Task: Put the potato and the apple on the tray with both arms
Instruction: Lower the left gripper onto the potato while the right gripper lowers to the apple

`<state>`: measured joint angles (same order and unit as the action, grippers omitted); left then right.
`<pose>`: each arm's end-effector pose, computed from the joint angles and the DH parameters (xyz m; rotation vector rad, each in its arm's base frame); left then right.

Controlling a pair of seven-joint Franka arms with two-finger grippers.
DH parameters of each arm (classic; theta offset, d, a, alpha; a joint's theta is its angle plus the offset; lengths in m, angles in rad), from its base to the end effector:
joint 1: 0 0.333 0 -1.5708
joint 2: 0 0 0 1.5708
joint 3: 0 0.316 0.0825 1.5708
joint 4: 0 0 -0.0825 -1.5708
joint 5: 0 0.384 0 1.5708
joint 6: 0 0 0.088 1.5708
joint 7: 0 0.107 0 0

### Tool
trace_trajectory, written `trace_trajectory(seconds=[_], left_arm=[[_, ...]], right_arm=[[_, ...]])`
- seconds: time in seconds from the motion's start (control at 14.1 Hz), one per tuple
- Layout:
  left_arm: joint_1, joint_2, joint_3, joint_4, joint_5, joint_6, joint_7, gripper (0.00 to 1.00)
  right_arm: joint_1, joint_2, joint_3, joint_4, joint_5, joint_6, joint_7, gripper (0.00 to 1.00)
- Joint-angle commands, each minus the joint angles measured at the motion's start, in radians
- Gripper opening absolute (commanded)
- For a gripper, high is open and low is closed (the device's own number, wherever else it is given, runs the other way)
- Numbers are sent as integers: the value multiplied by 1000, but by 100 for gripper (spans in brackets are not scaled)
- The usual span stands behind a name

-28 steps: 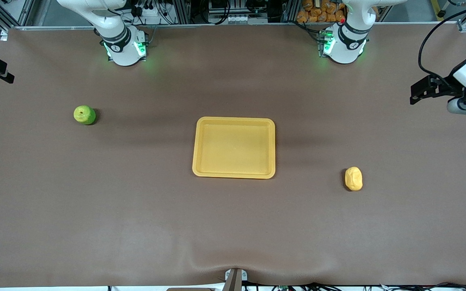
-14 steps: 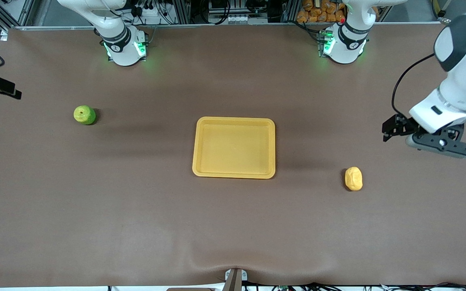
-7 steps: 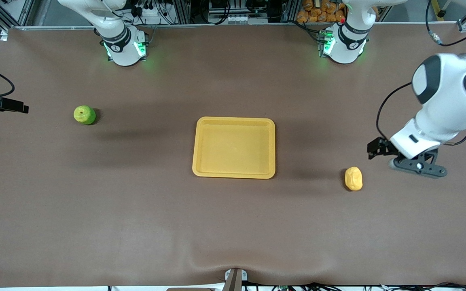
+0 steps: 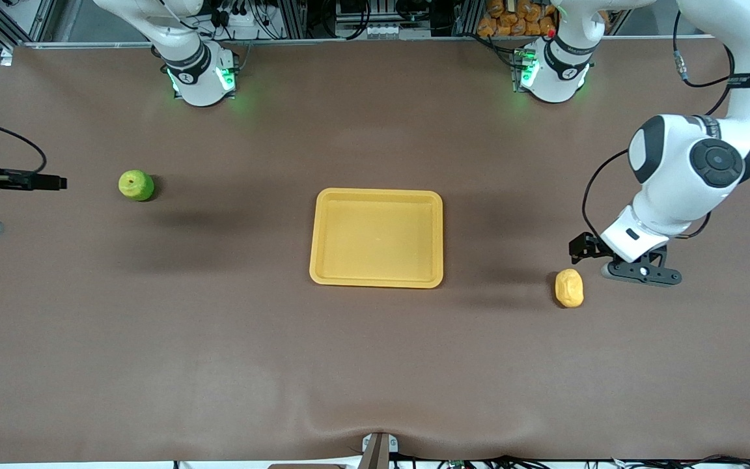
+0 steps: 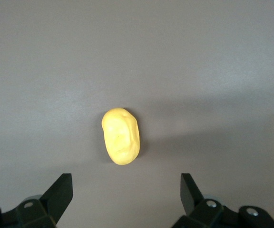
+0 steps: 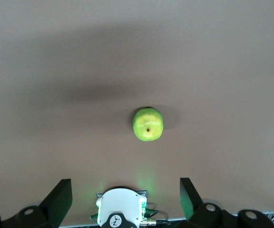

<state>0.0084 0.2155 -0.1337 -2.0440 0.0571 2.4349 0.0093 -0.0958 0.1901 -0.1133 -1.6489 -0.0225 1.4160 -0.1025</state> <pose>0.5980 -0.0727 0.3548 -3.1156 0.2641 -0.2793 0.5569 -0.1167 0.4725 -3.0458 0.1644 0.6557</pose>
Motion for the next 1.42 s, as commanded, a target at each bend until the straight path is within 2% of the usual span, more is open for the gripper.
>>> trace_trajectory(seconds=[0.0,0.36,0.85,1.35], left_arm=[[-2,11,-3,-50,15,76,-23,100],[8,113,0,-82,15,248,-22,100],[13,220,12,-85,15,386,-26,100],[33,295,19,-81,15,492,-26,100]], right_arm=[[-7,-29,6,-100,-17,73,-11,100],[16,-44,-45,-261,-19,211,-11,100],[-2,-58,-54,-468,-16,415,-26,100],[-39,-51,-54,-623,-16,622,-46,100]])
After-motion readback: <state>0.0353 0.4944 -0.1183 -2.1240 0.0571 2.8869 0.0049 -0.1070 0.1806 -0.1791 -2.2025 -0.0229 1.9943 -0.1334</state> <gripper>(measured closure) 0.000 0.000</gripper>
